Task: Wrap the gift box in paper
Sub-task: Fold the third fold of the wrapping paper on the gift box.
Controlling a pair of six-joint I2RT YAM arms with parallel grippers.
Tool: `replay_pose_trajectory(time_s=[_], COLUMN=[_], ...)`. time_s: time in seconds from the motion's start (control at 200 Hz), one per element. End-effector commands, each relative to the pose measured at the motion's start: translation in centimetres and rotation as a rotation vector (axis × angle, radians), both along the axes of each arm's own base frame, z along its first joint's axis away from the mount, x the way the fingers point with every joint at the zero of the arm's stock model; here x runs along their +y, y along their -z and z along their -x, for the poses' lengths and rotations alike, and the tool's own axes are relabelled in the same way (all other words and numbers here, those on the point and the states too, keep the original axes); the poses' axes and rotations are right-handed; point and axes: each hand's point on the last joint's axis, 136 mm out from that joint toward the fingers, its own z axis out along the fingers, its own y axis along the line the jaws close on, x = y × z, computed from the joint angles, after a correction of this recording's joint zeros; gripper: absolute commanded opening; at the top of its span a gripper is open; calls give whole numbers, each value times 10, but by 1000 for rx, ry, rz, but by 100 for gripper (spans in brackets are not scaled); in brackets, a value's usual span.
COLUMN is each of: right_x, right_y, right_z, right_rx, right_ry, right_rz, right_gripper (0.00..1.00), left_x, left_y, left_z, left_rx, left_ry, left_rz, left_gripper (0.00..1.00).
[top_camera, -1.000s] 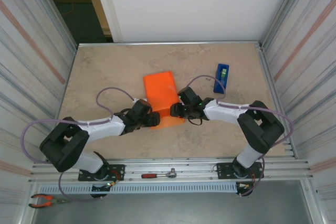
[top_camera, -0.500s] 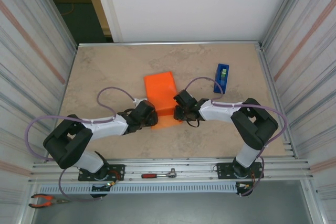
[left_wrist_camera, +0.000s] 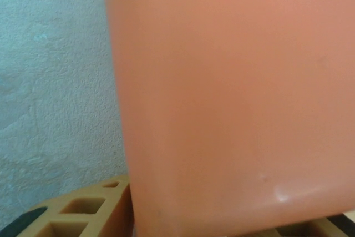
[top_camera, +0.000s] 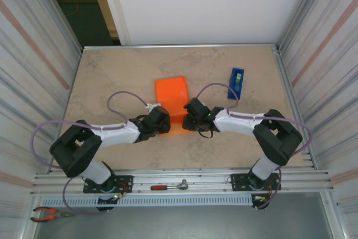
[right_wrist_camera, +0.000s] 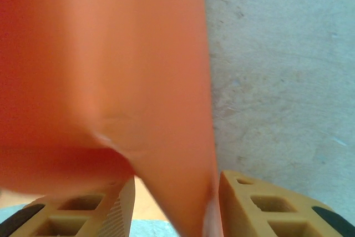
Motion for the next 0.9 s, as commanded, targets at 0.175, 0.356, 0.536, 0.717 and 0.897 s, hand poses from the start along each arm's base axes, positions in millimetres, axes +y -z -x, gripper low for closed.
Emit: replay_pose_trajectory(time_s=[0.175,0.356,0.536,0.717,0.897], right_x=[-7,-3,-9,-17,-18], right_y=[12,8,-5,-26,-31], right_z=[0,3,6,2,-5], right_rx=[45,43,28,-37,-56], right_ry=[26,27,49,60,24], right_rz=[51,35,18,25,59], right_gripper=[13,1,44,99,98], left_x=[1,3,2,0,0], left_y=[-3,-1,1,0,2], left_z=[-5,-4,-2,-3,-3], left_rx=[-33,-30,-25,-30,-28], left_ry=[-8,-7,-5,-2,3], left_rz=[-48,-70,-79,-85,-100], left_gripper=[36,32,18,14,14])
